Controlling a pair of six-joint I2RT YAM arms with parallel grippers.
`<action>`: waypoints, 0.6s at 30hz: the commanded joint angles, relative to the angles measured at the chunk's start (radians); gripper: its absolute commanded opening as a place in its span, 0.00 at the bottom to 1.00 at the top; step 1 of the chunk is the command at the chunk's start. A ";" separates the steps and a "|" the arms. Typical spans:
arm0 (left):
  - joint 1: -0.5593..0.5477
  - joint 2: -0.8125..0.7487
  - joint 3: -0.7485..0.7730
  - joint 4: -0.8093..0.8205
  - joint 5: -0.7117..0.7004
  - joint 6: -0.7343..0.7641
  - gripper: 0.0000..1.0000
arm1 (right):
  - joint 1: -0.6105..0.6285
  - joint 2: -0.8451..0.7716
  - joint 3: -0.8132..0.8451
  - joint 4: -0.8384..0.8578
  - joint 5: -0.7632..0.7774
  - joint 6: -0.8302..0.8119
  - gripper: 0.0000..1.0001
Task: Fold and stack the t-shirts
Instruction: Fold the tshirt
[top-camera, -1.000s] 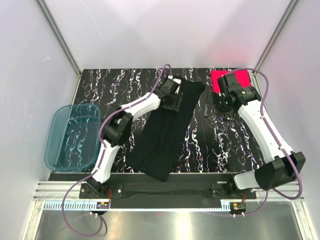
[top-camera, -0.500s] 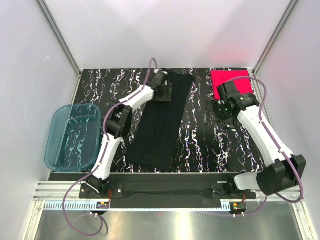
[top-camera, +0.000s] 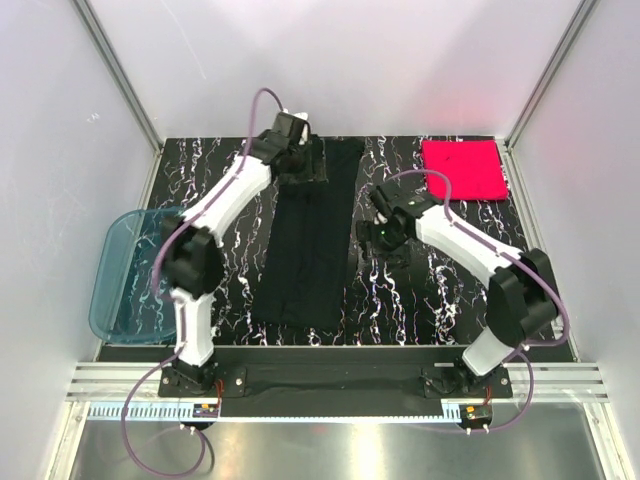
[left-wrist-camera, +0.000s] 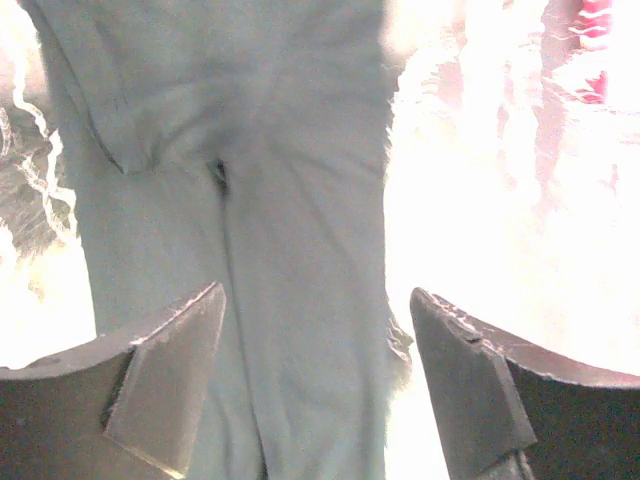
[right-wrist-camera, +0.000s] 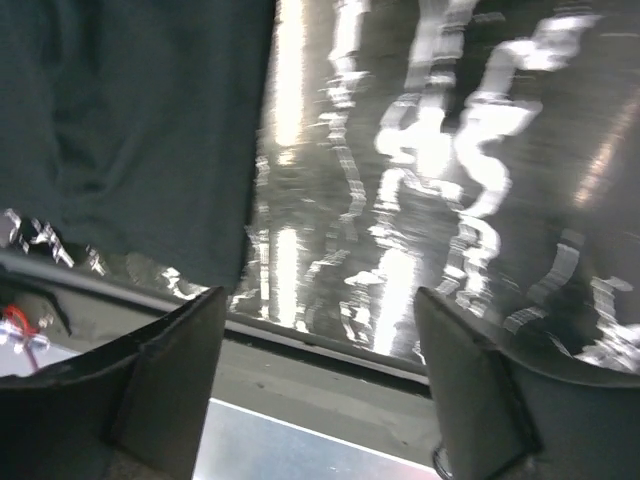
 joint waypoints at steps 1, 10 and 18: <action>-0.003 -0.272 -0.181 -0.039 -0.021 -0.019 0.79 | 0.047 0.052 -0.038 0.129 -0.140 0.037 0.78; -0.003 -0.751 -0.853 -0.124 -0.155 -0.053 0.75 | 0.160 0.169 -0.112 0.281 -0.239 0.115 0.70; -0.003 -0.836 -1.019 -0.110 -0.160 -0.124 0.76 | 0.217 0.219 -0.130 0.307 -0.266 0.190 0.69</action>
